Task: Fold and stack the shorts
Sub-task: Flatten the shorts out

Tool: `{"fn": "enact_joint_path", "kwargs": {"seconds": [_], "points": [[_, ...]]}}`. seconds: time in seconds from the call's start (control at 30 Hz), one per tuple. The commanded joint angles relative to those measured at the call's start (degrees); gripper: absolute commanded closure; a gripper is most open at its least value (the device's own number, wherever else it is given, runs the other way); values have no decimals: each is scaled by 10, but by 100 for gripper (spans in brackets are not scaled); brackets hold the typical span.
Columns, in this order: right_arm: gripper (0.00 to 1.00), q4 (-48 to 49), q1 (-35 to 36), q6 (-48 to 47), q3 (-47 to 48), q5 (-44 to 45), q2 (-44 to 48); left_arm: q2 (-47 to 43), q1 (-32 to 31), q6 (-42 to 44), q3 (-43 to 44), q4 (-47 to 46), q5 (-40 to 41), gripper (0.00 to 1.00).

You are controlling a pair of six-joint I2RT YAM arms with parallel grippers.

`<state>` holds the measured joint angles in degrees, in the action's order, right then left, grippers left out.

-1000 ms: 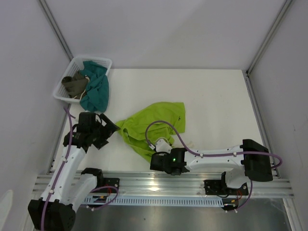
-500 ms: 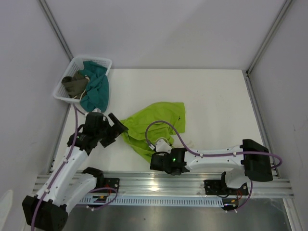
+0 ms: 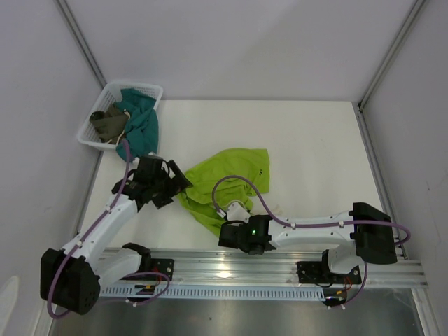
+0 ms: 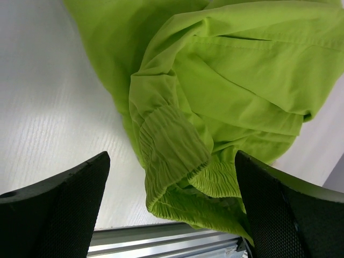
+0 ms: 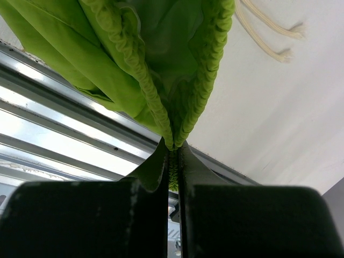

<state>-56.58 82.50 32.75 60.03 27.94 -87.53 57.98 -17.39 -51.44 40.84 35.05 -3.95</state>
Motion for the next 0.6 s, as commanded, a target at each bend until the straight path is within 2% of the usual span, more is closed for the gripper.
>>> {"fn": "enact_joint_path", "kwargs": {"seconds": [0.0, 0.1, 0.2, 0.27, 0.33, 0.4, 0.57], "points": [[100, 10, -3, 4, 1, 4, 14, 29, -8, 19, 42, -3, 25, 1], [100, 11, -3, 4, 0, 4, 14, 48, -14, 21, 49, 7, 37, 1], [100, 12, -4, 5, 0, 4, 15, 52, -16, 22, 48, -2, 37, 11], [100, 11, -5, 5, 0, 5, 16, 59, -16, 22, 53, -4, 34, 29], [100, 12, -6, 5, -2, 5, 17, 69, -18, 21, 59, -3, 32, 42], [100, 14, -8, 4, -4, 4, 17, 74, -20, 20, 65, 1, 32, 42], [100, 15, -12, 3, -5, 4, 19, 73, -31, 15, 64, 1, 33, 63]]}}
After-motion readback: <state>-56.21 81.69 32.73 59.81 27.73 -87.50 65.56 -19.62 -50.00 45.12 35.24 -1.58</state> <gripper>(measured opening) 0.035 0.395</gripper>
